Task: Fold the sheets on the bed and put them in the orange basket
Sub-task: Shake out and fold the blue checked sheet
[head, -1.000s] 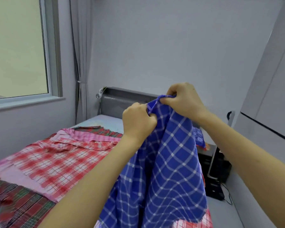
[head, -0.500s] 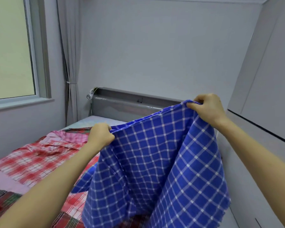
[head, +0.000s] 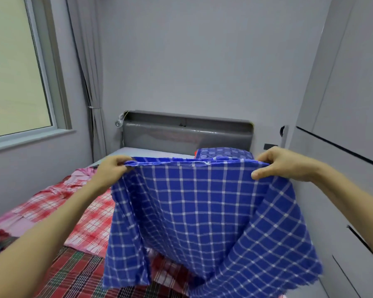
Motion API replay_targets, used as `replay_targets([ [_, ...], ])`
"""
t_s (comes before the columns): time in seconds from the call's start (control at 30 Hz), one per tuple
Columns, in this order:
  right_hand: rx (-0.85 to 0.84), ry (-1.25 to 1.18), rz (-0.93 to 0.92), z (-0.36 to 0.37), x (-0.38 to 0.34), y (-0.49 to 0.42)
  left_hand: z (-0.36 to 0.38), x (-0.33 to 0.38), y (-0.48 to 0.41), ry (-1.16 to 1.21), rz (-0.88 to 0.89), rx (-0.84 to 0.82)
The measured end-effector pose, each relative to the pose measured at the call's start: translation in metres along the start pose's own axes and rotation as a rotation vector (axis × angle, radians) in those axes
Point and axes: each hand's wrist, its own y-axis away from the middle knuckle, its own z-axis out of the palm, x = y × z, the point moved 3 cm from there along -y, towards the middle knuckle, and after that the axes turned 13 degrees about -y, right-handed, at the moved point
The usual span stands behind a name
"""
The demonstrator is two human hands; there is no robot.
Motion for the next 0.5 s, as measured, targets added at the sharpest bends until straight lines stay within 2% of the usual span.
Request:
replay_targets([
  [0.1,-0.093,0.112,0.075,0.013,-0.004,0.006,-0.036,0.012,0.0,0.134,-0.025,0.011],
  [0.2,0.04,0.275,0.04,0.01,-0.024,0.003,-0.075,0.037,-0.003,0.181,0.012,0.063],
  [0.27,0.174,0.188,-0.039,-0.004,-0.045,0.009,-0.104,0.051,-0.01,0.199,0.051,0.133],
  [0.33,0.268,-0.024,-0.153,-0.019,-0.066,0.018,-0.131,0.058,-0.021,0.169,0.131,0.171],
  [0.4,0.379,-0.168,-0.262,-0.029,-0.079,0.01,-0.15,0.057,-0.034,-0.027,0.221,0.217],
  [0.5,0.51,0.007,-0.295,-0.018,-0.07,-0.036,-0.145,0.034,-0.059,-0.401,0.238,0.22],
])
